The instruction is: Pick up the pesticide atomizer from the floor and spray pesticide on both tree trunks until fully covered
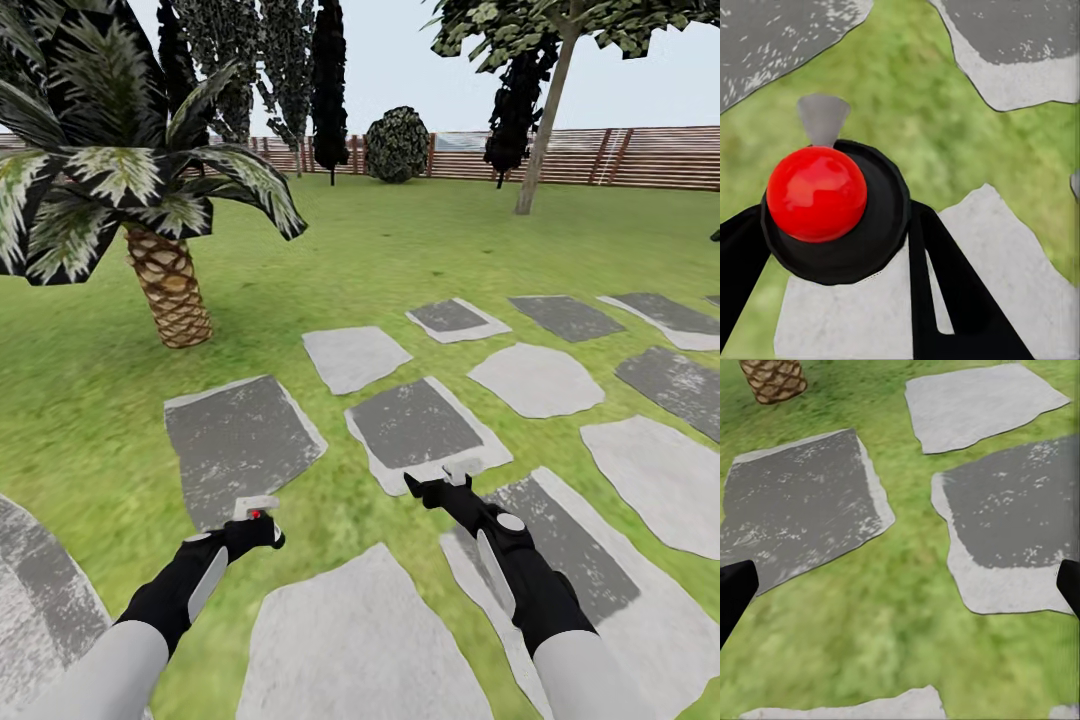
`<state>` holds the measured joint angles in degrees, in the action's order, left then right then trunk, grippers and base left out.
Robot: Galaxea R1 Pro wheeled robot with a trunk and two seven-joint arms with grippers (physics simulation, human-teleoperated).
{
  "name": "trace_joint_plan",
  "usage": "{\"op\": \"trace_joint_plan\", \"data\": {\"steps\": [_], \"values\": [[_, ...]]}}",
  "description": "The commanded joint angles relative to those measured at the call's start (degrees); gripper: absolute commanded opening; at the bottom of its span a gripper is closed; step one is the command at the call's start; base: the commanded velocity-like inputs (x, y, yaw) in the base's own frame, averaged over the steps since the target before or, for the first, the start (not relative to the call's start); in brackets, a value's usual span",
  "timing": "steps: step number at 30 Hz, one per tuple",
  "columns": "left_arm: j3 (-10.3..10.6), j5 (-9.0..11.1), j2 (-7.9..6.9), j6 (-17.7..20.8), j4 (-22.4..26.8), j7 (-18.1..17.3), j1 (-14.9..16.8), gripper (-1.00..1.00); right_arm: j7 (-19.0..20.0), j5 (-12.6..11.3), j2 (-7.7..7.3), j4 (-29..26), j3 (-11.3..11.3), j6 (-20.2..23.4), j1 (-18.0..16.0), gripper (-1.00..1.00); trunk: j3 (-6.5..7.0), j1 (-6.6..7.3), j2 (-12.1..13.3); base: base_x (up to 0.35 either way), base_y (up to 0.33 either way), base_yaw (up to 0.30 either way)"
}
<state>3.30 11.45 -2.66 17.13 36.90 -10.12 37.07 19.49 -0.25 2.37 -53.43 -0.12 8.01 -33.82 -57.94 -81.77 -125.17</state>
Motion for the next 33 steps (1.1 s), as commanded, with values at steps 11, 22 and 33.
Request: {"op": "trace_joint_plan", "data": {"steps": [11,22,33], "values": [[0.2,0.6,-0.07,0.3,0.1,0.2,0.0,-1.0,0.1,0.0,0.0,0.2,-0.1,0.3,0.0,1.0,-0.05,-0.02,0.0,0.258,-0.207,-0.198],[0.2,0.7,-0.07,0.3,0.0,0.2,0.0,-1.0,0.1,0.0,-0.07,0.1,-0.1,0.3,0.0,1.0,-0.05,-0.02,0.0,0.28,-0.204,-0.299],[0.2,0.6,-0.15,0.3,0.1,0.2,0.0,-1.0,0.1,0.1,-1.34,-0.1,-4.0,0.3,0.0,1.0,-0.17,-0.02,0.0,0.282,-0.204,-0.299]]}}
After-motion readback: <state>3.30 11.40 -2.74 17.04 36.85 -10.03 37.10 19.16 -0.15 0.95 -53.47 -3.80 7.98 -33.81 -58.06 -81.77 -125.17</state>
